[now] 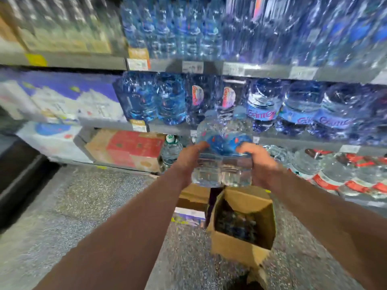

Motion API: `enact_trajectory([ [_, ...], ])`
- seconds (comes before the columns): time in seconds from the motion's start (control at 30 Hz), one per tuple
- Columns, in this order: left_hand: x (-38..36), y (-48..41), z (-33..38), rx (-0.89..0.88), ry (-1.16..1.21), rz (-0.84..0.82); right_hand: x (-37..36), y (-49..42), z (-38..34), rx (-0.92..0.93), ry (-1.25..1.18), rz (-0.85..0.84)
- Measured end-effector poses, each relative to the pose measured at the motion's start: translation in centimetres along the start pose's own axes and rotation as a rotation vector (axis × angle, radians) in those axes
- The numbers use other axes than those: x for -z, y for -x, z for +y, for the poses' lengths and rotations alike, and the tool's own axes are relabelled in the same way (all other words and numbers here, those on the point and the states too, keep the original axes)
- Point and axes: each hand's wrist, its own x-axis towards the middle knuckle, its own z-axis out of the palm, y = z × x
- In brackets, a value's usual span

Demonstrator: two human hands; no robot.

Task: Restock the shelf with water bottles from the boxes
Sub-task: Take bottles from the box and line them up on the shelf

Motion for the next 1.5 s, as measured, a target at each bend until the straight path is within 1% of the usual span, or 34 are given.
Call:
enact_trajectory([
  [0.1,0.9,3.7,4.2,-0.141,-0.042,-0.017,-3.5,3.0,-4.4,0.042,0.073,-0.02],
  [0.2,1.9,6.5,7.5,-0.255,-0.034,-0.001,-6.5,5.4,-8.2,0.173,0.19,-0.027],
  [0.27,2.4,8.2,9.7,-0.319,-0.006,0.017,-8.3,6.9,-10.4,0.261,0.238,-0.078],
  [0.33,2.8,9.7,11.9,-0.374,0.031,0.048,-9.5,8.2,-12.1,0.329,0.237,-0.123],
  [0.43,3.1,11.6,15.0,-0.432,0.048,0.11,-11.1,9.6,-14.5,0.366,0.169,-0.108],
  [0.53,2.9,13.2,18.0,-0.488,0.036,0.183,-12.2,10.4,-17.0,0.407,0.145,-0.116],
  [0.63,1.8,14.7,20.7,-0.525,0.019,0.179,-12.5,11.1,-19.2,0.42,0.118,-0.08],
  [0.77,-0.2,15.6,22.7,-0.595,-0.033,0.121,-12.1,12.0,-22.5,0.449,0.183,-0.083],
  [0.93,-2.2,16.1,24.2,-0.69,-0.041,0.184,-11.5,12.9,-25.8,0.522,0.264,-0.125],
  [1.03,-2.6,16.5,25.1,-0.715,-0.01,0.236,-11.6,13.0,-26.9,0.57,0.315,-0.145],
  [1.13,-2.0,16.6,25.8,-0.698,0.026,0.269,-12.3,12.8,-27.5,0.584,0.311,-0.155],
  [1.2,-0.9,16.5,26.2,-0.699,0.022,0.281,-13.1,12.5,-27.4,0.615,0.335,-0.113],
  [1.27,0.5,16.3,26.6,-0.69,0.011,0.292,-14.5,12.2,-27.2,0.619,0.31,-0.118],
  [1.3,1.4,16.2,26.9,-0.685,0.015,0.287,-15.5,12.2,-27.1,0.615,0.291,-0.127],
  [1.4,4.6,16.1,27.9,-0.675,0.0,0.223,-18.8,10.8,-26.9,0.564,0.274,-0.078],
  [1.5,8.2,16.4,29.0,-0.659,-0.041,0.199,-22.7,10.2,-26.7,0.578,0.264,-0.072],
])
